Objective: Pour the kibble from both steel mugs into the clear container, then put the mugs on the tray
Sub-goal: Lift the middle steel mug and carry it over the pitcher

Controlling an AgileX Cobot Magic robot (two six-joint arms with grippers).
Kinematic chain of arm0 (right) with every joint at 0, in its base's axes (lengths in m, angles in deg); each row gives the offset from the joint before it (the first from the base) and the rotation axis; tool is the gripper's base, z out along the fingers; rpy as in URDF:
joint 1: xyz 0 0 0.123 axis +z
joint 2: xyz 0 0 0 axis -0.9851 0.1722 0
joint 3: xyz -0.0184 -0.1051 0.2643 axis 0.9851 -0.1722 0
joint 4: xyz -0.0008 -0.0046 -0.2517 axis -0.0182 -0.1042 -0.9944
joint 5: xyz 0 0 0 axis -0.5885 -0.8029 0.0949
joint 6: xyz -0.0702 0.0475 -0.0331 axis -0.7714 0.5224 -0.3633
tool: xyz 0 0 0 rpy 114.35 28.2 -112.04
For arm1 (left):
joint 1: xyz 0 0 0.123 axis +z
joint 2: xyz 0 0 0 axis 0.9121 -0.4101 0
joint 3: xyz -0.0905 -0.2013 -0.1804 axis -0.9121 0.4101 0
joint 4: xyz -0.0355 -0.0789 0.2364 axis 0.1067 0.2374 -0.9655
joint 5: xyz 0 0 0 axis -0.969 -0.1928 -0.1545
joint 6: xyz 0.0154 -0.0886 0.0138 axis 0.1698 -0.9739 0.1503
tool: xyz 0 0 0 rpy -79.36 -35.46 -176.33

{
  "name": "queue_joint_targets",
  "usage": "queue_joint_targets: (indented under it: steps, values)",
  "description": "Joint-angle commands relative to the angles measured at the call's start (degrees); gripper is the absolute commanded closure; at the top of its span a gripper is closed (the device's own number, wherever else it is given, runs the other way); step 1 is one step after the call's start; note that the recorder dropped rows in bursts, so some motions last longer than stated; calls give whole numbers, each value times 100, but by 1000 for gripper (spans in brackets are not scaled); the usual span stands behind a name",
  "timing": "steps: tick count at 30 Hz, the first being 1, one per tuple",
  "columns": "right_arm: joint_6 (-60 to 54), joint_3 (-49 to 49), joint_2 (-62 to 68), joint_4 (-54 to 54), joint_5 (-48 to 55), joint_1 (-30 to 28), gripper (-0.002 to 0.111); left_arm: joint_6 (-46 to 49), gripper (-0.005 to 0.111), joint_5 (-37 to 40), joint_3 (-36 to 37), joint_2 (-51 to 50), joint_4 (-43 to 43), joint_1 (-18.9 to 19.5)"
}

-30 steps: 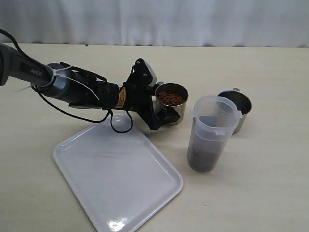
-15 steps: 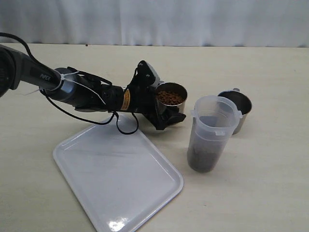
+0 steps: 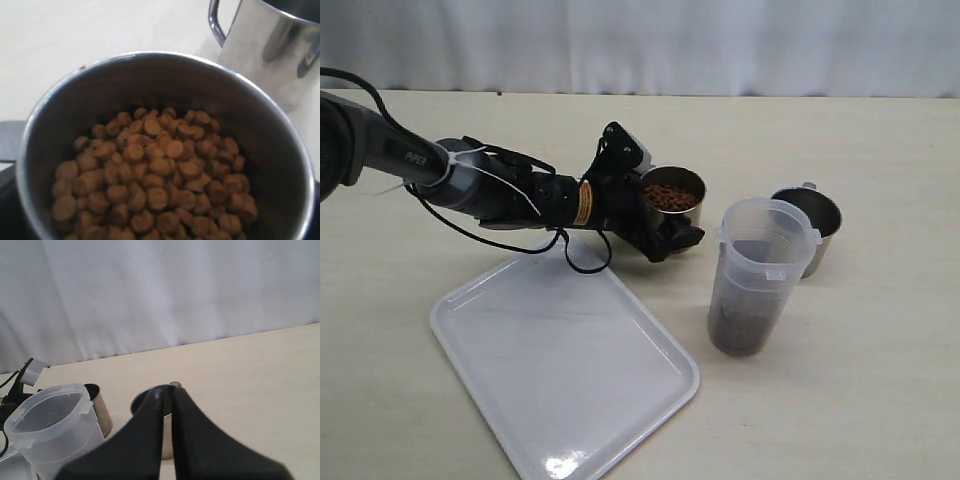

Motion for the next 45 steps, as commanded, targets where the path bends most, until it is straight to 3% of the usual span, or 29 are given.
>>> queue_joint_targets:
  steps: [1,2,5,6,7,8,11,13,17,18,20,23,37,45]
  values:
    - [2,-21,20,10,29,26,103,-13,38,330,-7,-48,48,-6]
    - [2,-21,20,10,29,26,103,-13,40,308,-7,-48,48,-6]
    - [2,-21,20,10,29,26,103,-13,76,362,-7,-48,48,-6]
    - [2,-21,20,10,29,26,103,-13,94,377,-7,-48,48,5]
    - [2,-21,20,10,29,26,103,51,105,377,-7,-14,48,30]
    - [2,-21,20,10,29,26,103,159,107,377,-7,99,35,81]
    - [2,-21,20,10,29,26,103,-61,107,415,-7,582,-793,187]
    - [2,-21,20,10,29,26,103,-941,107,910,-7,1075,-1644,172]
    - [2,-21,20,10,29,26,103,-2348,107,3600,261,2035,-2858,-218]
    - [2,-21,20,10,29,26,103,-2284,107,4749,429,2349,-2859,-494]
    - [2,-21,20,10,29,26,103,-1980,107,6104,544,2631,-2762,-917]
    - [2,-21,20,10,29,26,103,-1289,107,7024,553,2695,-2605,-1397]
    - [2,-21,20,10,29,26,103,-310,107,8431,553,2708,-2541,-3020]
    - [2,-21,20,10,29,26,103,-138,107,8711,812,3155,-2475,-3602]
